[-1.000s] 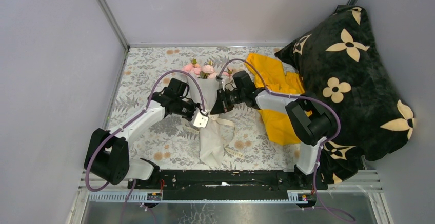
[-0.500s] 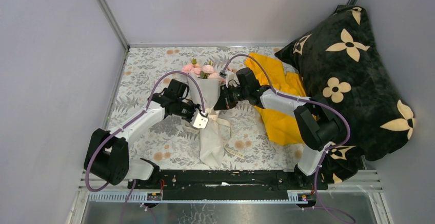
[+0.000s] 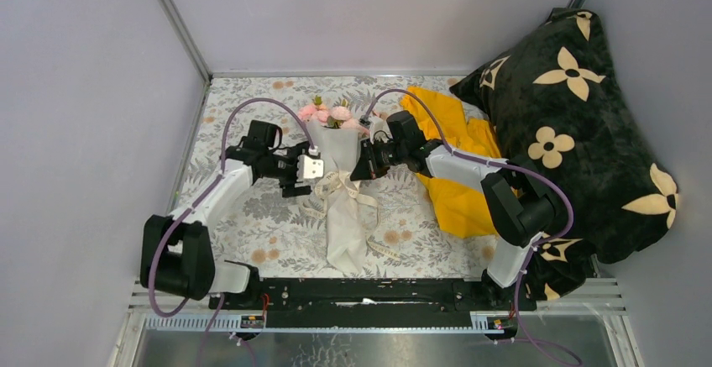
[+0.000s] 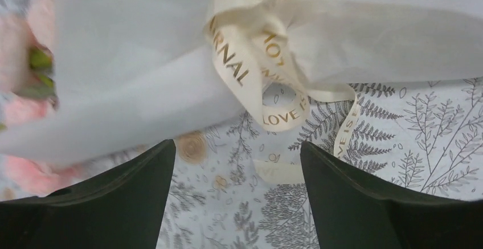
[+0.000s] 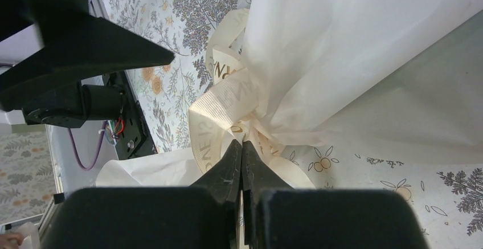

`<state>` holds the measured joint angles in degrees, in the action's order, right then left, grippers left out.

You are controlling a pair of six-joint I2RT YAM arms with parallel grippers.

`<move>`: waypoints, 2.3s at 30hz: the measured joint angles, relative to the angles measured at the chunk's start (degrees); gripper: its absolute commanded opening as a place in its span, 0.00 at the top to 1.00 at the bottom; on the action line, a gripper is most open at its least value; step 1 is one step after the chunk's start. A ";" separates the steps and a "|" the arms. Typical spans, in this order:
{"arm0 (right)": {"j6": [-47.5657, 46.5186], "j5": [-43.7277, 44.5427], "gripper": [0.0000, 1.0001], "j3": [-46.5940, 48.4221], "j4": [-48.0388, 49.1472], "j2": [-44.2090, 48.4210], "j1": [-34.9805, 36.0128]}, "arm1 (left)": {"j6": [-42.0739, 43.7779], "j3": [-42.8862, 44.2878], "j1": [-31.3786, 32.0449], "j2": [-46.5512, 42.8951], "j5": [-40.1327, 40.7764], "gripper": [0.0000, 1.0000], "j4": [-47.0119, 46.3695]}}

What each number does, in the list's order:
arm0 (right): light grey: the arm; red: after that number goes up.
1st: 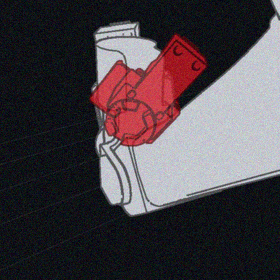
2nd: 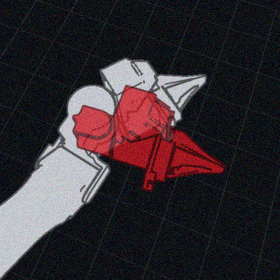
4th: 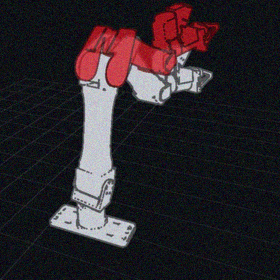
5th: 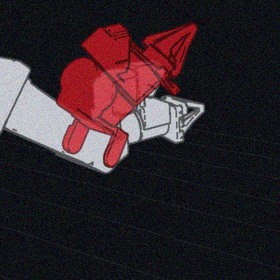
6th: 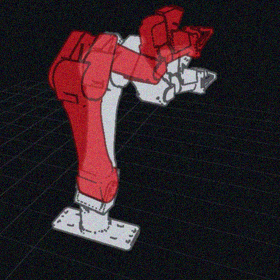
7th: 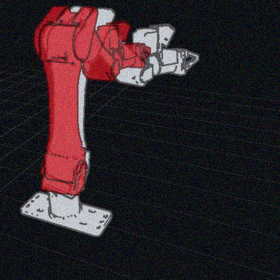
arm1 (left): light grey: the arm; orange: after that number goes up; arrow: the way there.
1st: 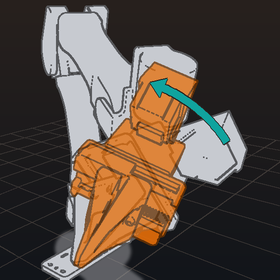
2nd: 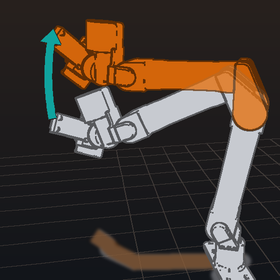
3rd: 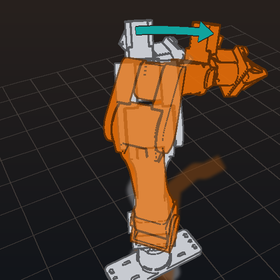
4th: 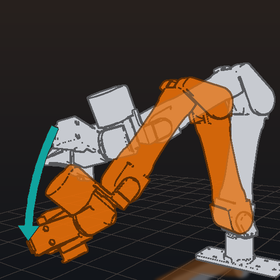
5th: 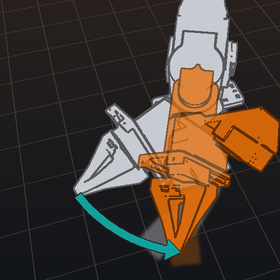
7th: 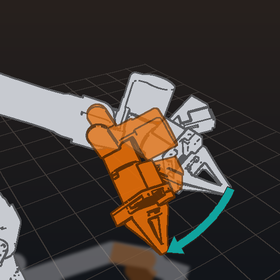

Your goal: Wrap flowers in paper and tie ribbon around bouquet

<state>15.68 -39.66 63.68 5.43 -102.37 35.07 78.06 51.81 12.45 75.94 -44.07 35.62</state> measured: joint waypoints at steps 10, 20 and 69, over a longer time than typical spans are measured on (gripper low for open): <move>-0.26 -0.04 1.00 0.00 -0.04 0.00 0.00 | -17.73 -5.46 -0.83 8.46 0.81 0.36 -15.78; -0.92 -0.04 1.00 0.00 -0.46 0.00 -0.04 | -17.64 -7.93 1.55 10.71 1.36 0.92 -23.10; 6.25 10.43 1.00 -21.24 -12.46 12.55 -16.44 | 24.79 -17.70 -15.47 5.99 13.11 1.00 -19.34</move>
<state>21.93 -29.23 42.44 -7.03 -89.82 18.63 102.85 34.11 -3.03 81.93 -30.96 16.27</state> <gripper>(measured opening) 0.011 0.006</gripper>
